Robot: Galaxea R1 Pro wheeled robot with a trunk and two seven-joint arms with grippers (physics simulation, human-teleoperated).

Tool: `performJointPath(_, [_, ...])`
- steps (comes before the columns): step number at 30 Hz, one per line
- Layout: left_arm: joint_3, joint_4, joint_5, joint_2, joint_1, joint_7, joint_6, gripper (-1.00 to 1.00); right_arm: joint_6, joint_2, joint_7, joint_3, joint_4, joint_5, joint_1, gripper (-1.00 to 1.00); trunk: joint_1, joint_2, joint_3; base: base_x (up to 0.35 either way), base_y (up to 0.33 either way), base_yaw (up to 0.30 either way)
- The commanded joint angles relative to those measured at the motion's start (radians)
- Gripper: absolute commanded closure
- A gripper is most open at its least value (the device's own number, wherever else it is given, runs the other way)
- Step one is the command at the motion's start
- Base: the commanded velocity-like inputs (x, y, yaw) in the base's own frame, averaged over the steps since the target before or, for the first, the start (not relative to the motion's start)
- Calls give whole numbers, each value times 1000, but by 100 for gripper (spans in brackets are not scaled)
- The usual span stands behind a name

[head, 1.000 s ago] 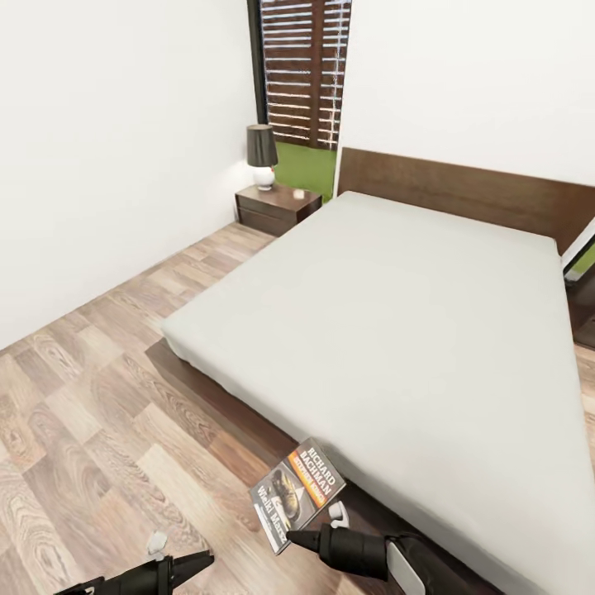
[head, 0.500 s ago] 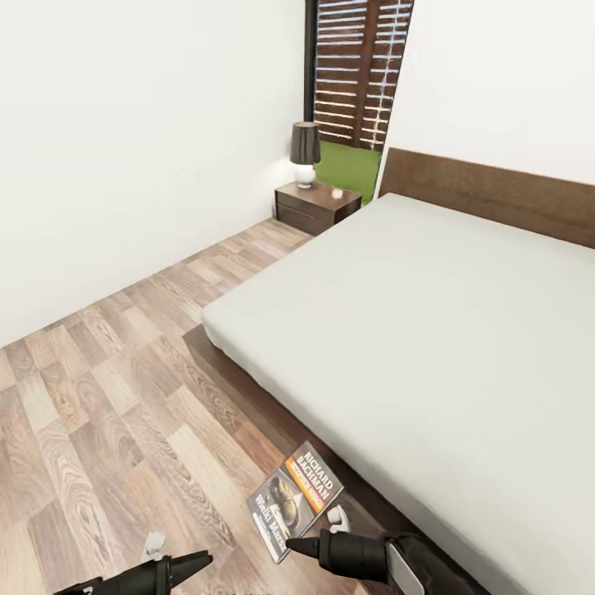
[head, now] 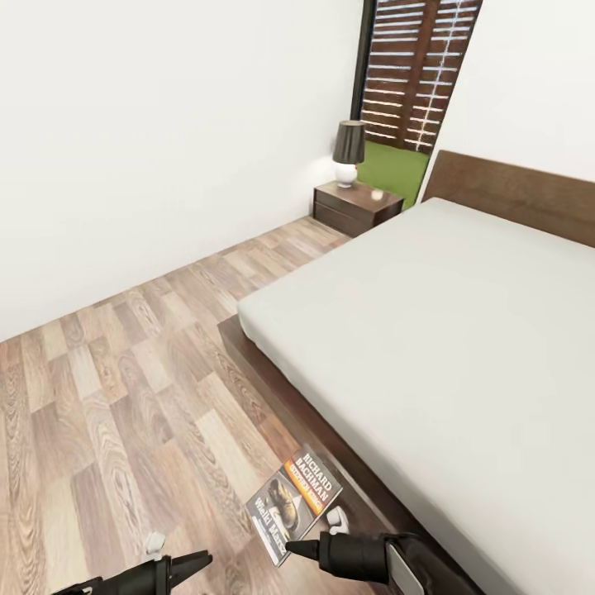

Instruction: In the bedroom, move the book from the bed onto either nightstand, and place the two sandals side by side next to the bed.

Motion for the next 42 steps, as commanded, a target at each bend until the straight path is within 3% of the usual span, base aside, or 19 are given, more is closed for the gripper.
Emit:
performJointPath(1, [-8, 0, 8, 0, 0, -2, 1, -100, 9, 0, -1, 4, -1, -12, 0, 100, 0, 0, -1, 0, 0, 291])
performJointPath(42, [-10, 0, 7, -3, 0, -1, 1, -100, 9, 0, -1, 4, -1, -12, 0, 100, 0, 0, -18, 0, 0, 291])
